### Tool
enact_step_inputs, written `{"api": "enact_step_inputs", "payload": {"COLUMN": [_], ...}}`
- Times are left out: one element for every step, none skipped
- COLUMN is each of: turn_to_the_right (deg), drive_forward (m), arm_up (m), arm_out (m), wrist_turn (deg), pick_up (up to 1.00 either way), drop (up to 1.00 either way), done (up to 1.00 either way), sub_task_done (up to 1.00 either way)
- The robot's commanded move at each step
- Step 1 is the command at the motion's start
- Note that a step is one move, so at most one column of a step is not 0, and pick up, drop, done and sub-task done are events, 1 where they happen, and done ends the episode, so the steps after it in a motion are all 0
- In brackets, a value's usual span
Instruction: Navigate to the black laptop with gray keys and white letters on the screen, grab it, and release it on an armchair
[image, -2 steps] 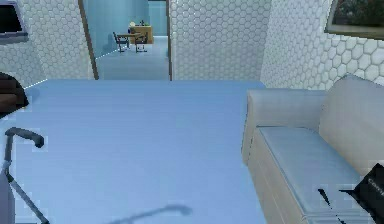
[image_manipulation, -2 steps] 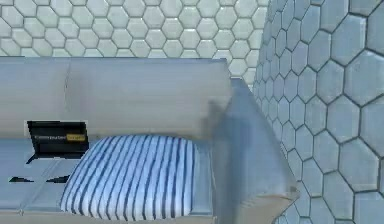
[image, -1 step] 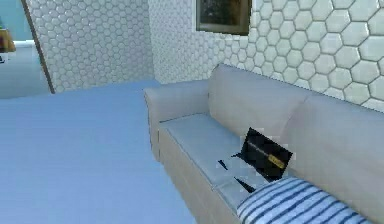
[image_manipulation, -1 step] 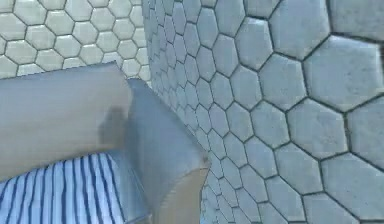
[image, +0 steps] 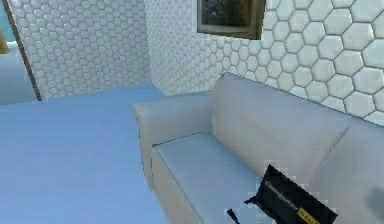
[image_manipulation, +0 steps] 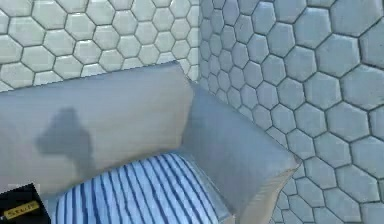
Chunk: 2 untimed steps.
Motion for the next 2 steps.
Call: {"api": "enact_step_inputs", "payload": {"turn_to_the_right": [-45.0,-15.0], "drive_forward": [0.00,0.00], "arm_up": [0.00,0.00], "arm_out": [0.00,0.00], "wrist_turn": [0.0,0.0], "pick_up": [0.00,0.00], "drop": [0.00,0.00], "done": [0.00,0.00], "sub_task_done": [0.00,0.00]}}
